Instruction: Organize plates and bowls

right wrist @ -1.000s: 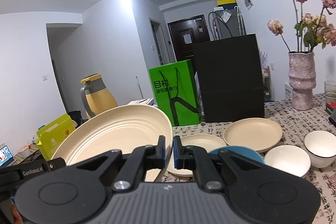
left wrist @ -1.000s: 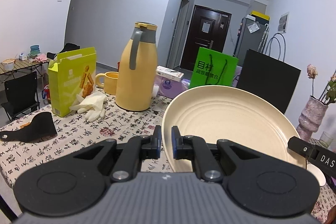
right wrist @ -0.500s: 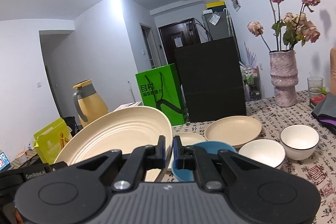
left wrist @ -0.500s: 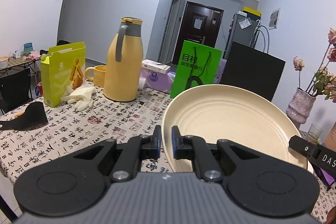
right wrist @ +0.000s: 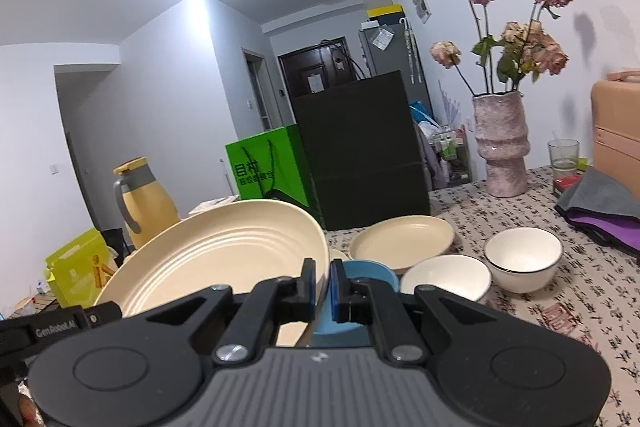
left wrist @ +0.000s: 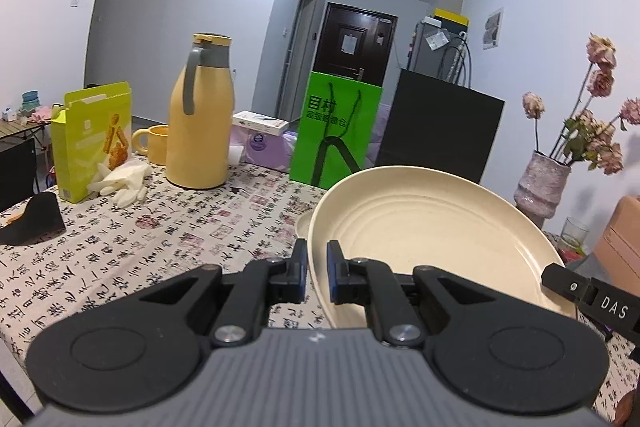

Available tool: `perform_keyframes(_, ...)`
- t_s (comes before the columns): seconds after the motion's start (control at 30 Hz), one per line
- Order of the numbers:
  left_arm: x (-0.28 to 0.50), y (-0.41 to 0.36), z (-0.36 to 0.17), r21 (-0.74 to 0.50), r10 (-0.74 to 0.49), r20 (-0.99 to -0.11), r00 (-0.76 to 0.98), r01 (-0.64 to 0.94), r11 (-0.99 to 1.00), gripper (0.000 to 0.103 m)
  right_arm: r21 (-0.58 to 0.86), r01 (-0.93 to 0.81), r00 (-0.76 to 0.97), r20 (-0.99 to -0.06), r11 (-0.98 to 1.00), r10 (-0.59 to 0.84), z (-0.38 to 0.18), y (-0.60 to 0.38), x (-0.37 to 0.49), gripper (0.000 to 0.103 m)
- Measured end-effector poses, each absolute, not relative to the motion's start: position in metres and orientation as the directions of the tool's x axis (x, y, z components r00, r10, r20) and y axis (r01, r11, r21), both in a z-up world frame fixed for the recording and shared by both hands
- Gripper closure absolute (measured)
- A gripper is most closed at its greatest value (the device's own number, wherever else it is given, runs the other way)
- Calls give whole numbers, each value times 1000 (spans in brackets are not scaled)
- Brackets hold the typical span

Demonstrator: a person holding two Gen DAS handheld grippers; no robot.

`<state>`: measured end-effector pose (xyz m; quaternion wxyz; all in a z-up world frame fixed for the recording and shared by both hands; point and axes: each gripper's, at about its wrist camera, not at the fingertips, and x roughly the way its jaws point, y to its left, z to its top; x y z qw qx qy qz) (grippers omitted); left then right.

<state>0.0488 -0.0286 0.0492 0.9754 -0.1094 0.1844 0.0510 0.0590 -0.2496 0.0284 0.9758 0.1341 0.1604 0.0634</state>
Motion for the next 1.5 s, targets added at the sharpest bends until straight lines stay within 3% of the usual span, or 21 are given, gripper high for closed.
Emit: perform_keyframes(1.5,30,-96,-25,-77,-30,-495,868,-10,997,93,300,74,891,-448,951,72,-49,-309,21,96)
